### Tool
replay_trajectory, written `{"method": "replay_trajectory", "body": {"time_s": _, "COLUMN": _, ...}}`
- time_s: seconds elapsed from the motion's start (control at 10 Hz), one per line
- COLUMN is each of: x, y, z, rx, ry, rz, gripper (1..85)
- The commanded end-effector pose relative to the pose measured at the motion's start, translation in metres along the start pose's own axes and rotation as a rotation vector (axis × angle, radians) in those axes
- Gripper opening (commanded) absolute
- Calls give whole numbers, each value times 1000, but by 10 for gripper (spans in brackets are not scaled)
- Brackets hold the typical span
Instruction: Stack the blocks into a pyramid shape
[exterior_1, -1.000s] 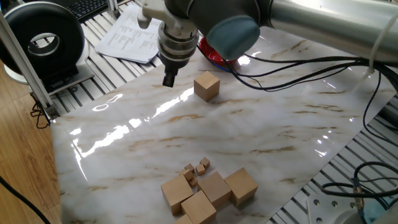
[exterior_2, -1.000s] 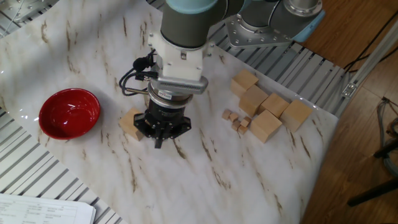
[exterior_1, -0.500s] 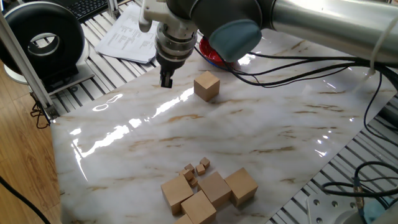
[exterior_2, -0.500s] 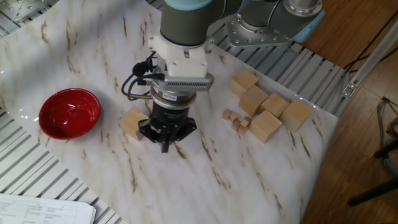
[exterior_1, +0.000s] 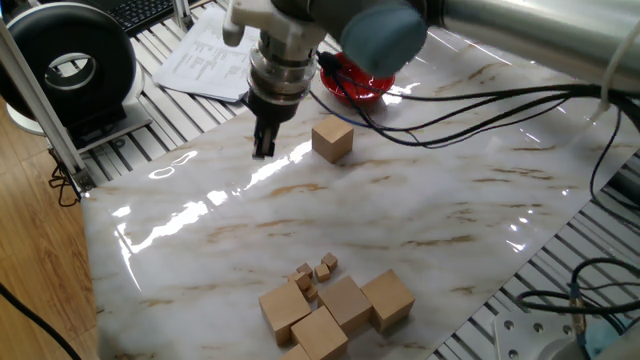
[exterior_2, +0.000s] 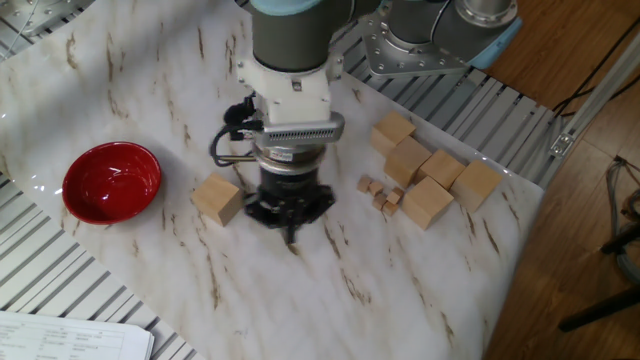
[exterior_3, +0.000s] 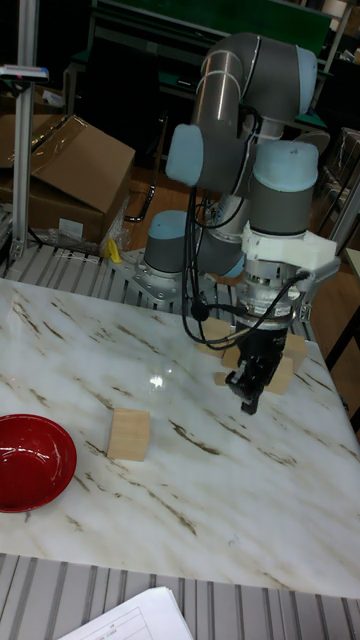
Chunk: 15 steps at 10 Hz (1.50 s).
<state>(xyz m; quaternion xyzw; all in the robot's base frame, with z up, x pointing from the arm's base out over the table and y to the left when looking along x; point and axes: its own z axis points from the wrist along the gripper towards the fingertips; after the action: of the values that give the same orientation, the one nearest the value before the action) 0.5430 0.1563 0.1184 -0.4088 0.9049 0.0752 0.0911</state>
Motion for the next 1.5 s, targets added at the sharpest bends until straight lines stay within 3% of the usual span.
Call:
{"method": "replay_trajectory", "body": {"time_s": 0.0, "x": 24, "y": 43, "z": -28, "rx": -78, "ry": 79, "rz": -22, "gripper": 10}}
{"method": "replay_trajectory", "body": {"time_s": 0.1, "x": 33, "y": 46, "z": -30, "rx": -53, "ry": 109, "rz": -39, "gripper": 10}}
{"method": "replay_trajectory", "body": {"time_s": 0.3, "x": 55, "y": 65, "z": -27, "rx": -48, "ry": 118, "rz": -47, "gripper": 10}}
{"method": "replay_trajectory", "body": {"time_s": 0.4, "x": 71, "y": 66, "z": -27, "rx": -18, "ry": 148, "rz": -82, "gripper": 10}}
{"method": "replay_trajectory", "body": {"time_s": 0.6, "x": 96, "y": 71, "z": -37, "rx": 6, "ry": 186, "rz": -110, "gripper": 10}}
{"method": "replay_trajectory", "body": {"time_s": 0.8, "x": 120, "y": 82, "z": -37, "rx": 5, "ry": 178, "rz": -190, "gripper": 10}}
{"method": "replay_trajectory", "body": {"time_s": 1.0, "x": 126, "y": 98, "z": -25, "rx": -10, "ry": 145, "rz": -275, "gripper": 27}}
{"method": "replay_trajectory", "body": {"time_s": 1.2, "x": 125, "y": 106, "z": -10, "rx": -1, "ry": 116, "rz": -354, "gripper": 87}}
{"method": "replay_trajectory", "body": {"time_s": 1.4, "x": 122, "y": 110, "z": -6, "rx": -6, "ry": 106, "rz": -341, "gripper": 113}}
